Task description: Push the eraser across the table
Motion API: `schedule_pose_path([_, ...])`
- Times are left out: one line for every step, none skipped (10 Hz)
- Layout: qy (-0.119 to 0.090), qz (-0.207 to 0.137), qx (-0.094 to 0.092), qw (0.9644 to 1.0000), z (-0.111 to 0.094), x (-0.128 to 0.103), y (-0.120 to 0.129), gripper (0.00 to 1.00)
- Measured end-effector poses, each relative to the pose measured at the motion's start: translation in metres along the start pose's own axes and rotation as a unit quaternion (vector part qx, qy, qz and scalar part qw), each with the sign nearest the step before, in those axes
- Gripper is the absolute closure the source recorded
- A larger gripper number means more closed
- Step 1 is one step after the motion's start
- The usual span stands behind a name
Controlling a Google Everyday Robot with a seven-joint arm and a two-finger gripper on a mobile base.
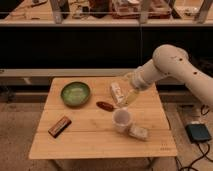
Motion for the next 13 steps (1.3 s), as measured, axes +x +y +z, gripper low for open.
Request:
schedule_pose_path([0.000, 0.000, 0.000, 1.0000, 0.000, 0.000, 0.000, 0.20])
schedule_pose_path([-0.001, 0.000, 0.000, 1.0000, 0.000, -0.001, 0.000, 0.20])
schedule_pose_path([-0.001, -0.003, 0.001, 1.0000, 0.001, -0.005, -0.002, 0.20])
schedule_pose_path([-0.003, -0.011, 0.005, 0.9999, 0.010, -0.027, -0.007, 0.20])
schedule_pose_path([-0.007, -0.020, 0.006, 0.9998, 0.021, -0.053, -0.011, 0.20])
schedule_pose_path([-0.015, -0.034, 0.003, 0.9993, 0.043, -0.096, -0.013, 0.20])
schedule_pose_path([-0.021, -0.047, -0.004, 0.9986, 0.064, -0.136, -0.010, 0.20])
schedule_pose_path([-0.030, -0.070, -0.024, 0.9968, 0.110, -0.203, 0.000, 0.20])
schedule_pose_path([-0.034, -0.082, -0.036, 0.9954, 0.138, -0.240, 0.009, 0.22])
schedule_pose_path([-0.039, -0.092, -0.051, 0.9937, 0.177, -0.281, 0.020, 0.30])
schedule_pose_path([-0.045, -0.099, -0.062, 0.9921, 0.211, -0.314, 0.031, 0.40])
schedule_pose_path([-0.047, -0.098, -0.064, 0.9921, 0.247, -0.334, 0.033, 0.49])
schedule_pose_path([-0.046, -0.096, -0.063, 0.9923, 0.271, -0.345, 0.034, 0.53])
